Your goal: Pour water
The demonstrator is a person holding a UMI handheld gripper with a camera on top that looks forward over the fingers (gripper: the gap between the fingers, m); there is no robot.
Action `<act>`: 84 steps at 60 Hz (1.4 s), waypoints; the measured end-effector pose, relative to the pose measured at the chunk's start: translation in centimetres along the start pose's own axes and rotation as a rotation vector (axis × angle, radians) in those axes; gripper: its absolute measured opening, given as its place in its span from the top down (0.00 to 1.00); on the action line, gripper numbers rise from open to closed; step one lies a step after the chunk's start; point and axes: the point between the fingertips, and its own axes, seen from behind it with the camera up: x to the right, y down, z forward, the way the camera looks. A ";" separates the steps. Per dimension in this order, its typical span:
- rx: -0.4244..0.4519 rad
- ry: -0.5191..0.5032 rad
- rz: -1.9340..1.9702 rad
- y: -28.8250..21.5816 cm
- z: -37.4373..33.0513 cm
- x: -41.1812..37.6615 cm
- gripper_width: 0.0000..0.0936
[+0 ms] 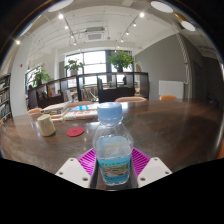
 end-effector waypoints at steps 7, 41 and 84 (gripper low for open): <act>-0.005 0.004 -0.019 0.2 0.7 -1.1 0.60; -0.088 0.109 -0.476 -7.2 5.5 -6.6 0.67; -0.036 0.264 -2.138 -15.1 20.3 -24.4 0.67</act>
